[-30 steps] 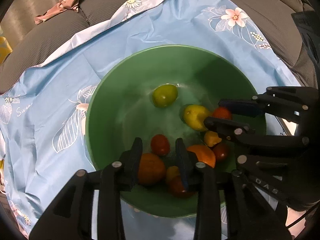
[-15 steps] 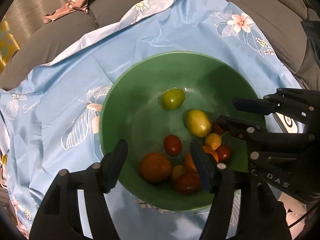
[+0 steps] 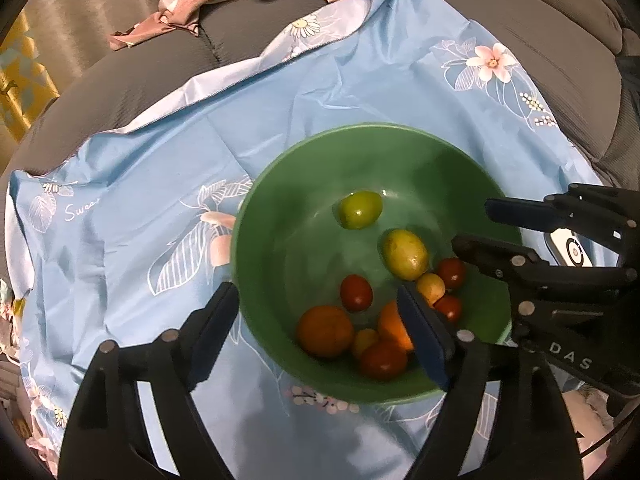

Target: Organize fruits

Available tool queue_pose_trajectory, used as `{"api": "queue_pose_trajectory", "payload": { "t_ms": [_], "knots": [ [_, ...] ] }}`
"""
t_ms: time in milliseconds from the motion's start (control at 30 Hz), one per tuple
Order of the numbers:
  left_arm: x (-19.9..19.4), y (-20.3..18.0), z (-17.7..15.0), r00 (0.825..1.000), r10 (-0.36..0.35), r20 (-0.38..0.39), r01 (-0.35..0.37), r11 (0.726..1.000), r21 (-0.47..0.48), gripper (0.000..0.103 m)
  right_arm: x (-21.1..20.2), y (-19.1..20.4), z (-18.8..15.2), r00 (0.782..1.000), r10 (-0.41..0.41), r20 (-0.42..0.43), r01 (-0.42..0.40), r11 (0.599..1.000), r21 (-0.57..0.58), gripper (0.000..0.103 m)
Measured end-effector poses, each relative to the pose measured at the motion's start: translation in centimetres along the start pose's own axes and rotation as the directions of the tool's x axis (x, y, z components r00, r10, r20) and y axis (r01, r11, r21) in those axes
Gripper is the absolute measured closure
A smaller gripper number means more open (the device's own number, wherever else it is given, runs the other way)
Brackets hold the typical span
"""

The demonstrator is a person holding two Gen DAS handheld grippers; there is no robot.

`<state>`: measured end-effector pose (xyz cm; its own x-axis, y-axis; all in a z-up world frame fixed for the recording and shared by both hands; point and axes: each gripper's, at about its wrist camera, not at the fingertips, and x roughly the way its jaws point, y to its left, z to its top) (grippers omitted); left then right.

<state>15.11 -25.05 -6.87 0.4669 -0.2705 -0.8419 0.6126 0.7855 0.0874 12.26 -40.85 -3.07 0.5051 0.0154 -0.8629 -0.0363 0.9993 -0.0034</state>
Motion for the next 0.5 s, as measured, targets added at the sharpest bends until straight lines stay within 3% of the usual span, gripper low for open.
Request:
{"api": "queue_pose_trajectory", "payload": {
  "t_ms": [300, 433, 500],
  "knots": [
    [-2.3, 0.2, -0.4, 0.999, 0.024, 0.031, -0.023, 1.0, -0.012, 0.016, -2.2, 0.4, 0.2, 1.0, -0.007, 0.03, 0.007, 1.0, -0.012, 0.06],
    [-4.0, 0.4, -0.7, 0.999, 0.036, 0.034, -0.035, 0.999, -0.027, 0.005, -3.8, 0.9, 0.4, 0.999, -0.023, 0.044, 0.025, 0.999, -0.031, 0.059],
    [-5.1, 0.7, -0.8, 0.998, 0.046, 0.046, -0.043, 0.998, -0.05, 0.005, -4.9, 1.0, 0.5, 0.998, -0.035, 0.057, 0.036, 0.999, -0.03, 0.049]
  ]
}}
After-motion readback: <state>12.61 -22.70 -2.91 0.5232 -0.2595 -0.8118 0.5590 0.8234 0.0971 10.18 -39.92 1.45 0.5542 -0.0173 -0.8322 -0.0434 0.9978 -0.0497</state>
